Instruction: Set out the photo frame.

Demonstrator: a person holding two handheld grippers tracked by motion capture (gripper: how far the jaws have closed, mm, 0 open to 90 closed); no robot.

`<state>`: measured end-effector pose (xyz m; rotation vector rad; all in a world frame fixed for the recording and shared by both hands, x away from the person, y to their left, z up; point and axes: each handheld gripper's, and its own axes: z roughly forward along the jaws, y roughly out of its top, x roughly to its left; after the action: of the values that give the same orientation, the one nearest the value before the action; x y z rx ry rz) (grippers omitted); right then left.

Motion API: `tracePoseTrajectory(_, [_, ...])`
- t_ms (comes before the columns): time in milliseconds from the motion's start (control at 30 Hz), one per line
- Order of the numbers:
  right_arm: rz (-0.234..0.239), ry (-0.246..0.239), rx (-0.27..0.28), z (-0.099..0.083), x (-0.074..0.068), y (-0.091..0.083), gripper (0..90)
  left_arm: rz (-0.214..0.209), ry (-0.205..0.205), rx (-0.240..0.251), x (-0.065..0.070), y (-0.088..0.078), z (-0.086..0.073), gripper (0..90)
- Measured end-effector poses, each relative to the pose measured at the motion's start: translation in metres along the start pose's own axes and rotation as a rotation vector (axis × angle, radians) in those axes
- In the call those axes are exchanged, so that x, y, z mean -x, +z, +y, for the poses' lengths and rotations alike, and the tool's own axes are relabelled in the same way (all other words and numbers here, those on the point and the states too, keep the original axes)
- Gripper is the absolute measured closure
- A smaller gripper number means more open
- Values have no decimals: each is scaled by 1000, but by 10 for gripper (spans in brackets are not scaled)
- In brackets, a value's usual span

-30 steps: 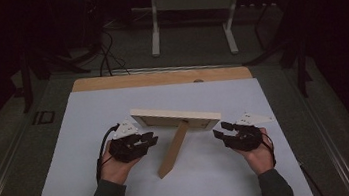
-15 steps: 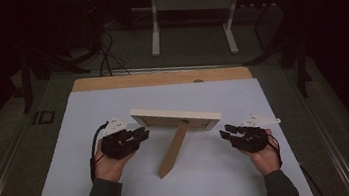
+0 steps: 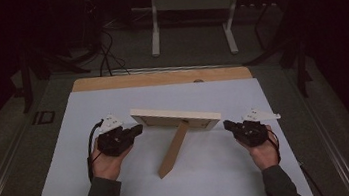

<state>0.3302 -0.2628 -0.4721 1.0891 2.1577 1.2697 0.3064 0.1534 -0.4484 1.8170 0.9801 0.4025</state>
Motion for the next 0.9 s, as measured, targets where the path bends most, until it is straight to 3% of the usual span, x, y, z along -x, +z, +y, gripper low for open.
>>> tracePoseTrajectory(267, [-1, 30, 28, 8, 0, 9, 898, 10, 3, 9, 2, 1, 3, 900])
tracePoseTrajectory(567, [31, 105, 52, 14, 3, 21, 898, 27, 16, 9, 7, 9, 7, 900])
tracePoseTrajectory(667, [36, 111, 50, 16, 3, 24, 898, 31, 1, 13, 5, 11, 8, 900])
tracePoseTrajectory(900, [51, 126, 51, 18, 3, 30, 898, 43, 9, 12, 6, 17, 12, 900])
